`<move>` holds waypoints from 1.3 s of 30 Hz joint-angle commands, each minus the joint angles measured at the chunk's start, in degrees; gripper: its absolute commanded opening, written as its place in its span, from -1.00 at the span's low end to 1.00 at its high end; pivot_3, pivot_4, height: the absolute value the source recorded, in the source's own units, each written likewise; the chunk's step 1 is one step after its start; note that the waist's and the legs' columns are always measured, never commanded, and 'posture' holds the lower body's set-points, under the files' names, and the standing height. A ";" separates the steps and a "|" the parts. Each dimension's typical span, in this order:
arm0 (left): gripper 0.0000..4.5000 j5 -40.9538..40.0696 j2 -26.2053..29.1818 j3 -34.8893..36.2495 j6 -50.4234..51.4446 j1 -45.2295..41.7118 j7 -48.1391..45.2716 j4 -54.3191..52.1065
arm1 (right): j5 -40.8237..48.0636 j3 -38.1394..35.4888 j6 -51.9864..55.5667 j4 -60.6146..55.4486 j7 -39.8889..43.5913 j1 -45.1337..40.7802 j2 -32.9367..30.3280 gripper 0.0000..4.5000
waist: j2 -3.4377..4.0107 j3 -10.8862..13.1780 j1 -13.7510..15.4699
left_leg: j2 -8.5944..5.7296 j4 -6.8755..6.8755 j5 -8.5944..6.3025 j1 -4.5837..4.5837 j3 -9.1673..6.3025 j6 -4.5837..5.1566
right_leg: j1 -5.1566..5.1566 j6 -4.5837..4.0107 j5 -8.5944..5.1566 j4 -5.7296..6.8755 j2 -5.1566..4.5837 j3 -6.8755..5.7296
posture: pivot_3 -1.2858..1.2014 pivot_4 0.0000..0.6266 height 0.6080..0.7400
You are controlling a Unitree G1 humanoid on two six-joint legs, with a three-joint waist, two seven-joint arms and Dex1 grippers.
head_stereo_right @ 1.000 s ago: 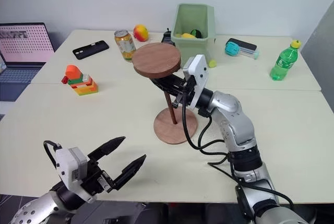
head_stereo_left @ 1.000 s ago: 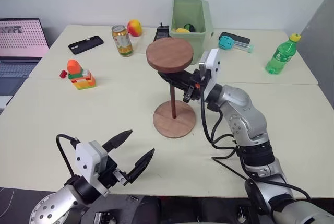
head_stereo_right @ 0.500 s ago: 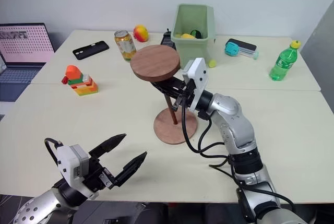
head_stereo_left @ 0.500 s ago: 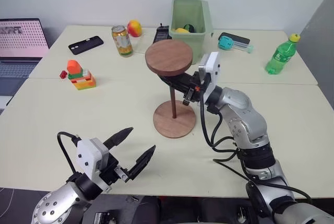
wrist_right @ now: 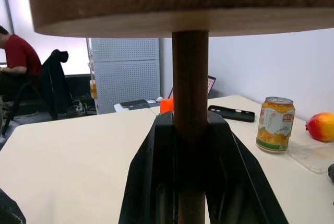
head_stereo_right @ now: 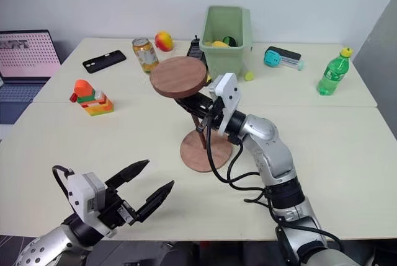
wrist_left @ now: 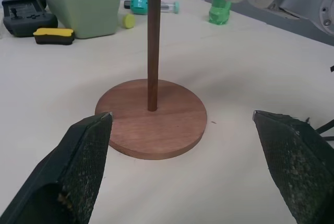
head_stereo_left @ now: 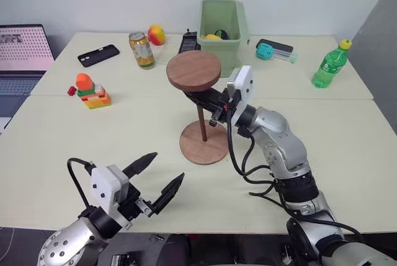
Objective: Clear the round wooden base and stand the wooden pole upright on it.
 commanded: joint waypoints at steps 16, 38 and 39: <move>1.00 -0.67 0.38 -0.70 0.39 -1.19 1.90 -2.22 | -3.11 3.64 9.50 14.72 -3.45 2.70 -0.45 -0.88 | 0.30 -2.25 -0.17 | -0.02 -1.08 -0.12 2.45 0.09 -0.05 | 2.24 -0.36 -0.60 -1.07 0.03 0.07 | 0.03 -0.52 1.00; 1.00 0.19 0.81 -0.98 2.18 -3.42 4.43 -2.57 | -0.31 3.35 22.02 -1.14 -5.40 -0.79 -2.19 -0.88 | 0.33 -2.02 -0.81 | 0.05 -1.53 -0.12 2.19 0.09 -0.08 | 1.87 -0.46 -0.65 -1.09 -0.02 0.16 | 0.03 -0.52 1.00; 1.00 0.29 0.74 -1.03 2.11 -3.36 4.42 -2.54 | -0.16 3.28 22.56 -1.62 -5.57 -0.97 -2.18 -0.88 | 0.31 -1.96 -0.81 | 0.05 -1.58 -0.12 2.15 0.10 -0.09 | 1.79 -0.47 -0.64 -1.09 -0.03 0.18 | 0.03 -0.52 1.00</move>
